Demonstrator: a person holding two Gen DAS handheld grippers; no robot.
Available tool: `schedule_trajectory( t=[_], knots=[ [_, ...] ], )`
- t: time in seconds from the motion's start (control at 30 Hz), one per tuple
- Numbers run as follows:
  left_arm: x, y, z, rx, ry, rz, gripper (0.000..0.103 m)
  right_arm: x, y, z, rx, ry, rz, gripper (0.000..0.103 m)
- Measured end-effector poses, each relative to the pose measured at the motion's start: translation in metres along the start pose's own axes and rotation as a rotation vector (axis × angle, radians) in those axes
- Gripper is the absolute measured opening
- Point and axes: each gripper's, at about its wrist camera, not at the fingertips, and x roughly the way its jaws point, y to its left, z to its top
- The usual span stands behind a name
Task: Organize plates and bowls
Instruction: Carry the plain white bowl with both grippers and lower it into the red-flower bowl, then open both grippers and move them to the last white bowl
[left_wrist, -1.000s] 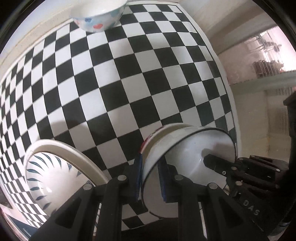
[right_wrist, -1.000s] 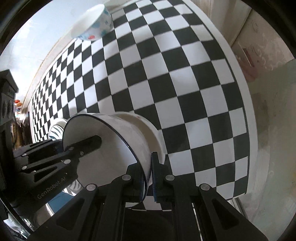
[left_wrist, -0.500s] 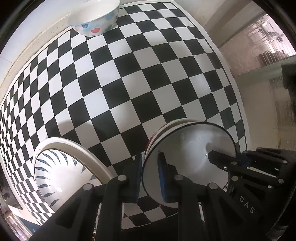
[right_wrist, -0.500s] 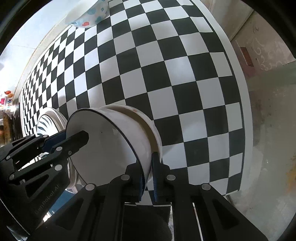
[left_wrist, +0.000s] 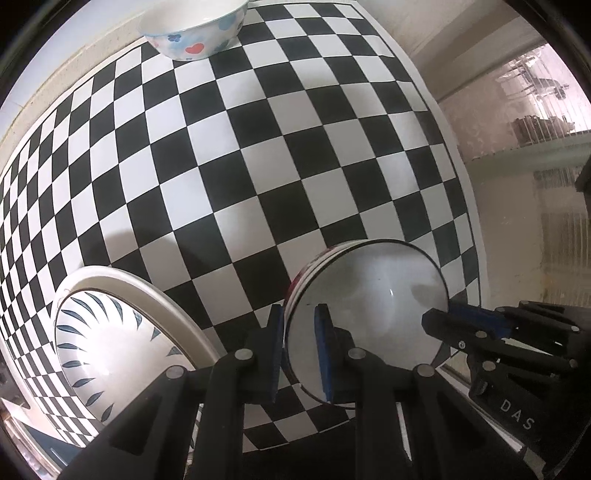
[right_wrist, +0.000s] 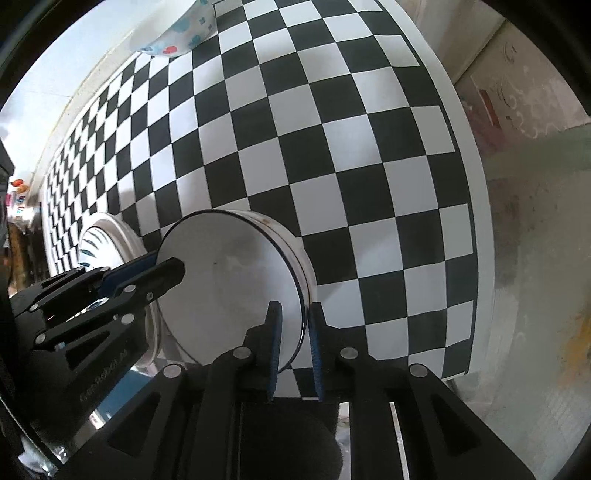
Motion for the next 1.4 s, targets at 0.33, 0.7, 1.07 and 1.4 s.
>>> schedule_trajectory(
  t=[0.33, 0.7, 1.07, 1.4],
  knots=[
    [-0.005, -0.004, -0.002, 0.007, -0.002, 0.011, 0.015, 0.0, -0.003, -0.006, -0.017, -0.014, -0.001, 0.014],
    [-0.095, 0.045, 0.018, -0.109, -0.227, 0.063, 0.024, -0.054, -0.011, 0.016, -0.032, -0.098, 0.041, 0.021],
    [-0.11, 0.11, 0.119, -0.244, -0.301, 0.063, 0.026, -0.092, 0.011, 0.124, -0.007, -0.22, 0.156, 0.055],
    [-0.081, 0.138, 0.191, -0.275, -0.268, 0.024, 0.026, -0.063, 0.061, 0.232, -0.015, -0.246, 0.125, 0.055]
  ],
)
